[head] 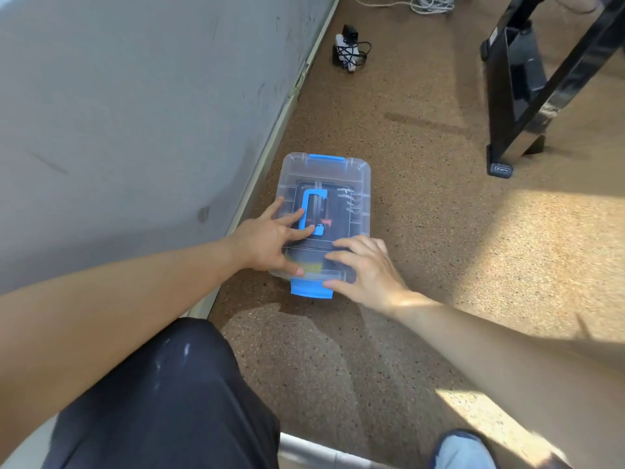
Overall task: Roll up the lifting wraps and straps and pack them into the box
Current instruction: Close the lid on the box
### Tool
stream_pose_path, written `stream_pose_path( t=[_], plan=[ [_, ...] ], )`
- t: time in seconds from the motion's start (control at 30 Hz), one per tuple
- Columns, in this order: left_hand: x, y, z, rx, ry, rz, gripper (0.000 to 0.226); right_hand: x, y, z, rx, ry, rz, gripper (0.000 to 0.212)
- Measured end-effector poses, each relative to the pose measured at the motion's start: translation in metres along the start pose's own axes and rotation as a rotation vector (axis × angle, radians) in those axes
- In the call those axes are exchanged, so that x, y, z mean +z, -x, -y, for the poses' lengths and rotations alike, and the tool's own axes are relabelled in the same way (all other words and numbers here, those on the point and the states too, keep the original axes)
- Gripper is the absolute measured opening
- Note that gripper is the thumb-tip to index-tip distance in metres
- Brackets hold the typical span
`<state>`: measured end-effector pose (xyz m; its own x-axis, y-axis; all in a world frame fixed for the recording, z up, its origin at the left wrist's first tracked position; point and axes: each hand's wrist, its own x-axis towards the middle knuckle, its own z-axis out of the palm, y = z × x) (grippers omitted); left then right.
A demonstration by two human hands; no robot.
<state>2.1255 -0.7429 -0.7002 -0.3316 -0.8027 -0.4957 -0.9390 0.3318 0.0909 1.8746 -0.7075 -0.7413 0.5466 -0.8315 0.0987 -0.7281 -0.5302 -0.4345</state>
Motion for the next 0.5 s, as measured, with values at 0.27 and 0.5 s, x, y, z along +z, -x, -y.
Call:
stream_pose_path(
  t=[0.27,0.5],
  plan=[
    [0.001,0.0,0.0,-0.01,0.025,0.015,0.098,0.039,0.023,0.007,-0.058,0.226,-0.007,0.085],
    [0.001,-0.003,0.001,0.003,0.083,0.053,0.095,0.047,0.02,-0.002,-0.121,0.11,-0.312,0.04]
  ],
)
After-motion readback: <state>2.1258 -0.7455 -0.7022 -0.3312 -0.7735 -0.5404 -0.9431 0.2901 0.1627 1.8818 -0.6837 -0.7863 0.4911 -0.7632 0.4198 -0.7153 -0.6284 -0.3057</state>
